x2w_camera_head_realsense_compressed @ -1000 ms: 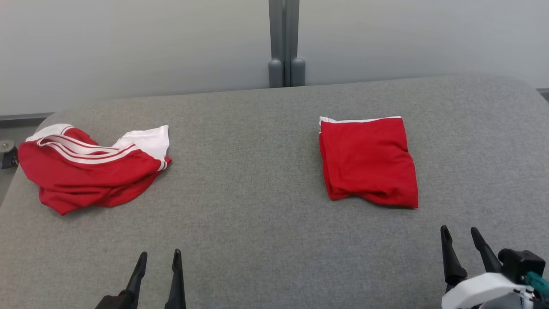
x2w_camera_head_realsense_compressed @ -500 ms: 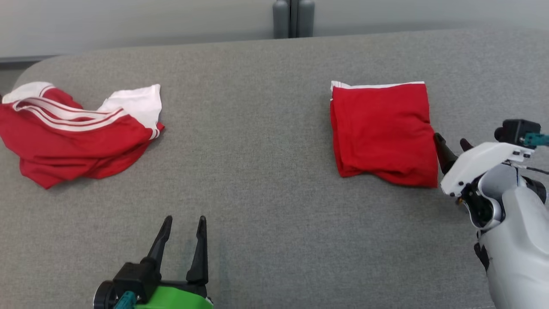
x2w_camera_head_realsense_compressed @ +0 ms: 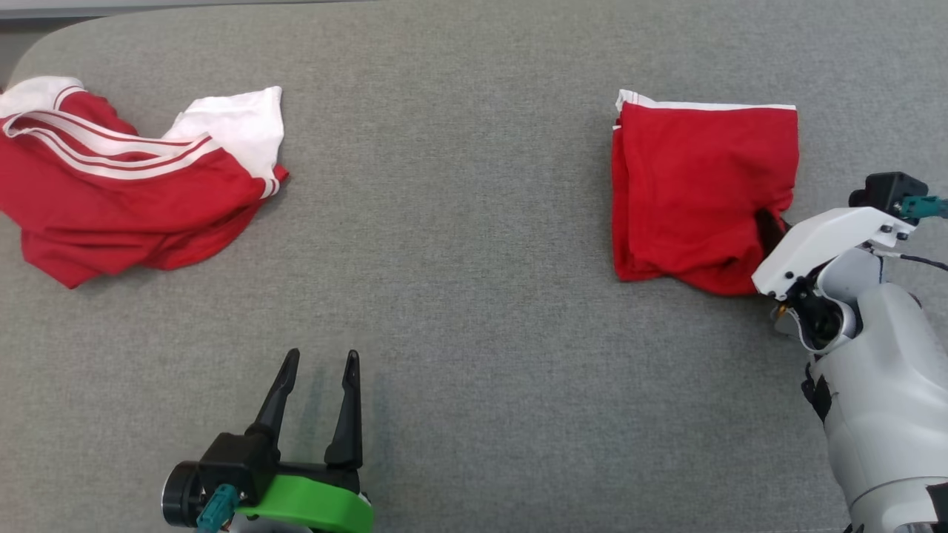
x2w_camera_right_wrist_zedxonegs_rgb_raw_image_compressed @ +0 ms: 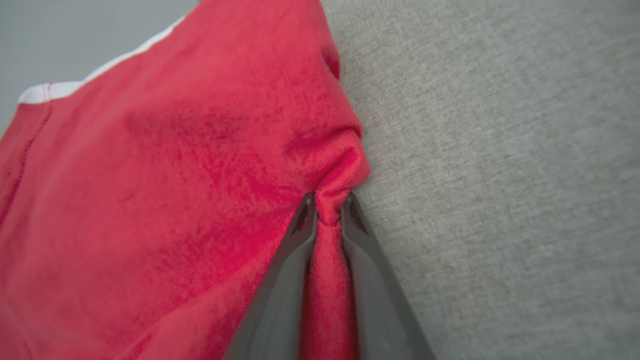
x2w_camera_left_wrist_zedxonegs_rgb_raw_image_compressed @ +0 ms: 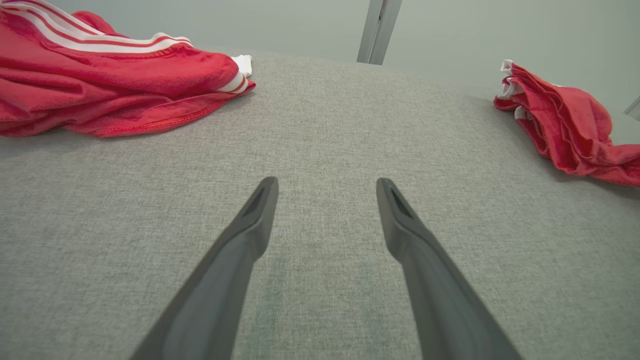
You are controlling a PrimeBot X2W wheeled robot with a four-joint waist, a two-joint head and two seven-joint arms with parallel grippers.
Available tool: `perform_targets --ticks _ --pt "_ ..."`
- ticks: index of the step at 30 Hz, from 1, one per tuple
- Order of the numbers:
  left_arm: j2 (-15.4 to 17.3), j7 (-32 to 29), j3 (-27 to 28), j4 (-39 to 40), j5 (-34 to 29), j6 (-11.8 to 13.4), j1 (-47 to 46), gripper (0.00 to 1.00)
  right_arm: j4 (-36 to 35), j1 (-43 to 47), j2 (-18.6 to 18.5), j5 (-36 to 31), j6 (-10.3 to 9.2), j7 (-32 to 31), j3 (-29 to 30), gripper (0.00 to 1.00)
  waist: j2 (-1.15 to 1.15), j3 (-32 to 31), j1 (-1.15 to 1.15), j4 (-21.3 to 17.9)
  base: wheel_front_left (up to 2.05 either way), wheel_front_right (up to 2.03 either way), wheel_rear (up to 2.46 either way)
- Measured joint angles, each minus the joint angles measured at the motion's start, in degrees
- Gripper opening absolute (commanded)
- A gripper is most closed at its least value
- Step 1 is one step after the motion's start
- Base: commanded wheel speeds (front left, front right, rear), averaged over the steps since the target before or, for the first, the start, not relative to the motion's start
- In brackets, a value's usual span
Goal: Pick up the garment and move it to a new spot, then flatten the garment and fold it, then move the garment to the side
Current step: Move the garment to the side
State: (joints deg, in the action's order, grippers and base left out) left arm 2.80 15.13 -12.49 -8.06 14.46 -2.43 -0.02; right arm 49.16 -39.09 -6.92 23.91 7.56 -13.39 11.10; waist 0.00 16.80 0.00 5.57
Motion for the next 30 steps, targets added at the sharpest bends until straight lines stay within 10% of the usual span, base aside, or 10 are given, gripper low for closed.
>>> perform_targets --ticks 7,17,30 --pt "0.0 0.0 1.8 0.8 -2.4 -1.0 0.0 1.00 -0.1 -1.2 -0.5 2.4 0.05 1.4 -3.0 0.00 0.00 0.9 0.00 -5.1 0.00 0.00 0.00" --pt "0.4 0.0 2.0 2.2 -7.1 -3.5 -5.2 1.00 2.8 -9.1 -10.4 -1.3 -0.04 3.9 -1.5 0.00 0.00 6.5 0.00 -12.5 0.00 0.00 0.00" --pt "0.4 0.1 3.3 6.0 -8.1 -4.1 -6.4 1.00 11.4 -22.4 -22.0 -15.4 -0.03 5.4 6.5 0.00 0.00 16.9 0.00 -13.1 0.00 0.00 0.00"
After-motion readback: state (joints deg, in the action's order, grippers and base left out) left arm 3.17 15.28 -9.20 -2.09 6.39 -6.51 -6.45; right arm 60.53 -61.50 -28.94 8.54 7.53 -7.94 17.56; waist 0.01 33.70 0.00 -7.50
